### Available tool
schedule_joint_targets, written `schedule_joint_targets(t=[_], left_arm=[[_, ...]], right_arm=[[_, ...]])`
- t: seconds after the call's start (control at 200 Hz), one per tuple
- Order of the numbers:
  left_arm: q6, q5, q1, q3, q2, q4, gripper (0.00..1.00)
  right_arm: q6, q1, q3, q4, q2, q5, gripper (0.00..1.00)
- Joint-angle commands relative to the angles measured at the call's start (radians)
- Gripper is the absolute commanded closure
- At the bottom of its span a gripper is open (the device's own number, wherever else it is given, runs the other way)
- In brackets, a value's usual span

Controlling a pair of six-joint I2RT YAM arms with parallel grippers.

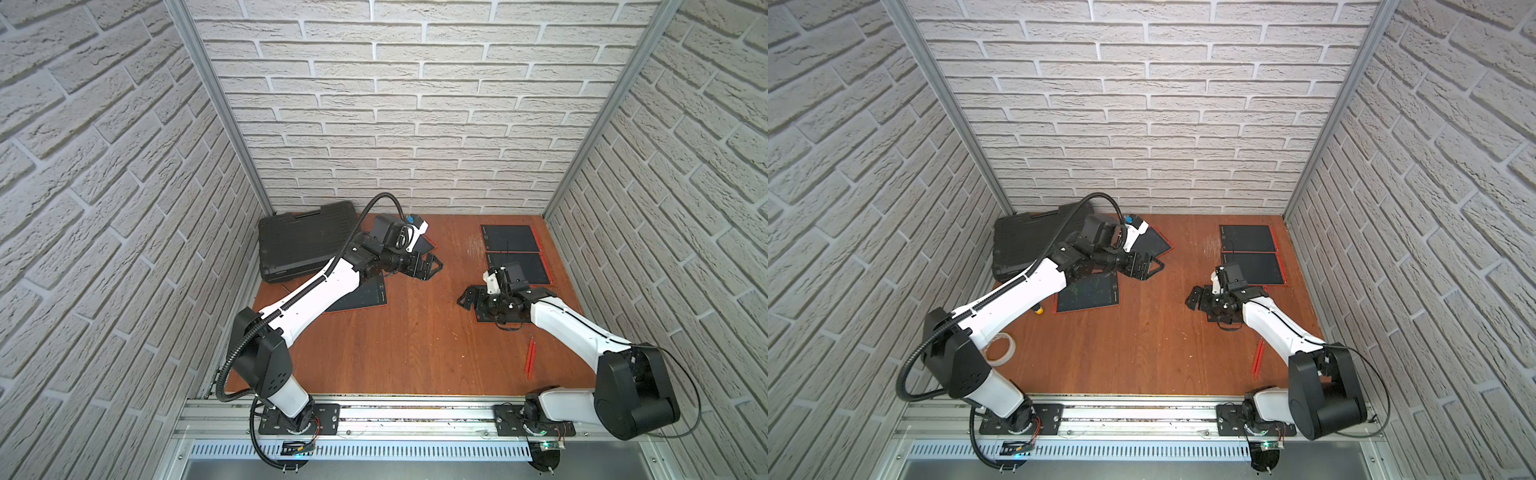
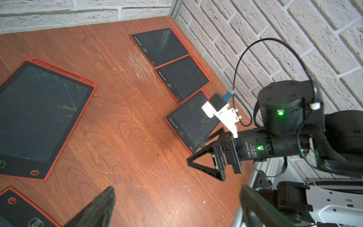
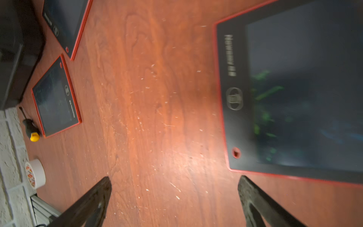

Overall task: Place the stylus back onto the writing tablet
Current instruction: Adjust the writing tablet at the center of the board.

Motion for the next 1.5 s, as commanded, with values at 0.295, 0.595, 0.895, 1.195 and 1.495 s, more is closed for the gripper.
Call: schedule_joint_targets(t=[0.295,0.595,0.895,1.195,1.495], left_arm=[[0.014,-0.014,0.004,-0.011,-0.032,0.027,0.02],[0.011,-0.014,0.004,-0.010,-0.036,0.025,0.02],[0.011,-0.016,0.004,-0.011,-0.036,0.026,0.02],[0.014,-0.022,0.006,-0.011,-0.033,0.025,0.02],[0.028,-0.064,0.010,-0.001,-0.022,-0.002,0.02]], right_arm=[[-0.043,0.076,0.140,0.004,0.233,0.097,0.00],[-0.040,0.066,0.165,-0.083,0.279,0.277,0.00],[-0.071,-0.018,0.174,-0.118,0.291,0.309,0.00],[-0.127,-0.040,0.196,-0.120,0.281,0.260,0.00],[-0.152,-0.021,0.137,-0.068,0.133,0.095,0.03]])
